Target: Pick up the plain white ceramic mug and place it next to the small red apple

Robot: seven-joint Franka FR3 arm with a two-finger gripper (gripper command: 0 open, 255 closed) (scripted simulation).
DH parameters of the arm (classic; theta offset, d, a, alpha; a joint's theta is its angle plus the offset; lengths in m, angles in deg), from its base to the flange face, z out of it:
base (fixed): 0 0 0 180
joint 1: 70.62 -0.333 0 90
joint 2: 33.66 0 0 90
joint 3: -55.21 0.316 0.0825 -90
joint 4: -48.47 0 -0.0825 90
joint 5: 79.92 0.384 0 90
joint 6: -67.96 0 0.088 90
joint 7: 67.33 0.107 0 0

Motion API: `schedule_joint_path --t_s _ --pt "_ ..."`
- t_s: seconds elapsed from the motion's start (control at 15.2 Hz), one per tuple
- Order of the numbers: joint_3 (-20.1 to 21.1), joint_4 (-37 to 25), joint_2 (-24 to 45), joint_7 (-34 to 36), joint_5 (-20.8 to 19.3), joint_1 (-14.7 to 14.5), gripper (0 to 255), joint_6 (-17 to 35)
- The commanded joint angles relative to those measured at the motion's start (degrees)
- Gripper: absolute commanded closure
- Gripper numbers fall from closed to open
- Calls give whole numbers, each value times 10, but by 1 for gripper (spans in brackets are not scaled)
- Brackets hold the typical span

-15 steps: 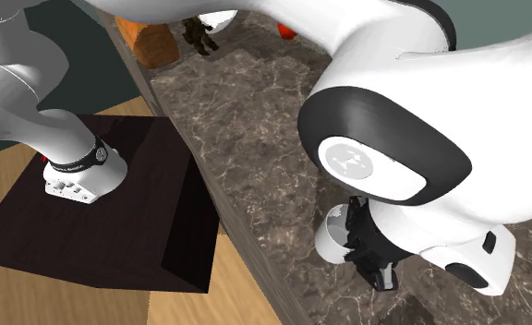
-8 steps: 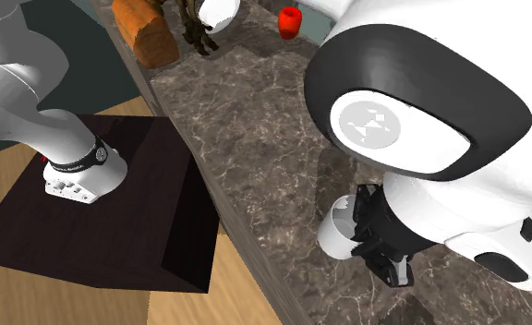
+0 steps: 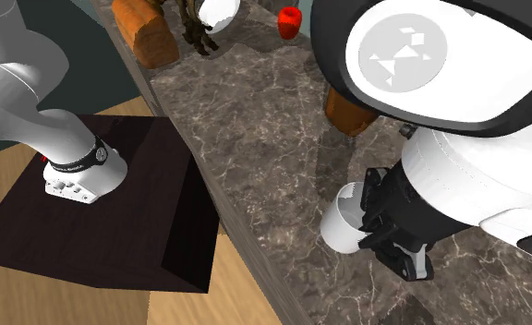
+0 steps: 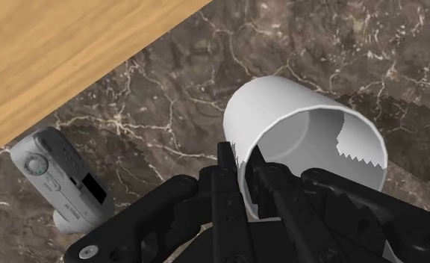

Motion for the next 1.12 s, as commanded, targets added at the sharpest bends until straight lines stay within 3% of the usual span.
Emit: schedule_joint_path --t_s 0.0,0.86,0.92,1.06 --pt "0 -20 2 0 0 2 255 -17" --pt "1 -169 32 2 6 19 255 -137" --pt "1 -174 33 2 6 20 255 -140" --pt "2 -113 -5 23 -2 -8 255 -117"
